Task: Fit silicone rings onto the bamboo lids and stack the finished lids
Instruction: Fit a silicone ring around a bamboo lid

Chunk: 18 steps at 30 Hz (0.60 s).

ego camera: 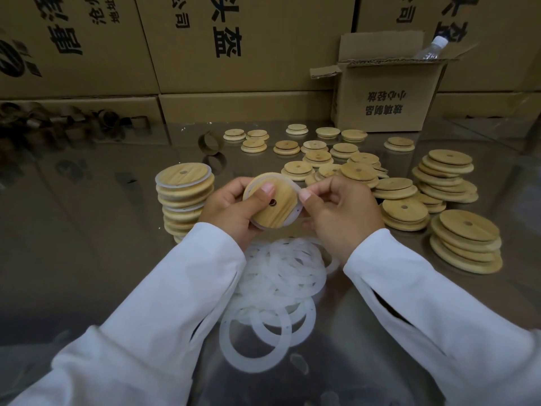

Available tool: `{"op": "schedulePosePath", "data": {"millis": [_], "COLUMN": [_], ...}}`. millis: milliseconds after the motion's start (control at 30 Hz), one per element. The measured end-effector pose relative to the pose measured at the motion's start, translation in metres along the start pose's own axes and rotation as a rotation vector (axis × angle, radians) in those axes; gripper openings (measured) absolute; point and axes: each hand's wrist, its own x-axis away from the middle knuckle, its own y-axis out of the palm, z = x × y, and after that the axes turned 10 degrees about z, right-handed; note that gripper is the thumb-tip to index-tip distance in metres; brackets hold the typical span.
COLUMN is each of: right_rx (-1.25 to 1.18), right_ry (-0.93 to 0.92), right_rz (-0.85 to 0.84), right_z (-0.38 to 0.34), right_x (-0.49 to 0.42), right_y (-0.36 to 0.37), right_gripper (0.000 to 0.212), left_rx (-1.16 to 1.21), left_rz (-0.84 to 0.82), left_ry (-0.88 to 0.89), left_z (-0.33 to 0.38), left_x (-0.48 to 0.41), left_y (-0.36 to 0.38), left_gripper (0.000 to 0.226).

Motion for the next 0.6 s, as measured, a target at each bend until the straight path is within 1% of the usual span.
{"op": "schedulePosePath", "data": {"millis": [67, 200, 300, 500, 600], "right_rx": [-0.019, -0.044, -0.04, -0.1, -0.132], "right_ry": [-0.01, -0.01, 0.011, 0.117, 0.176], "right_rz": [-0.014, -0.053, -0.075, -0.081, -0.106], "right_z": [-0.0016, -0.0027, -0.0019, -0.0031, -0.0044], "right_x": [0.0013, 0.0036, 0.0059, 0.0038, 0.003], "right_y": [-0.0006, -0.0023, -0.0008, 0.0002, -0.0006], "right_gripper": [0.018, 0.013, 0.01, 0.02, 0.021], "left_rx": [0.014, 0.029, 0.043, 0.065, 0.113], "left_rz": [0.004, 0.027, 0.038, 0.019, 0.031], "left_ry": [-0.006, -0.013, -0.022, -0.045, -0.082], "left_z": [0.0004, 0.001, 0.0016, 0.0033, 0.0044], "left_x": [0.0001, -0.0001, 0.0, 0.001, 0.0009], "left_y": [0.0001, -0.0001, 0.0001, 0.0016, 0.0025], "left_gripper": [0.022, 0.013, 0.014, 0.016, 0.005]}}
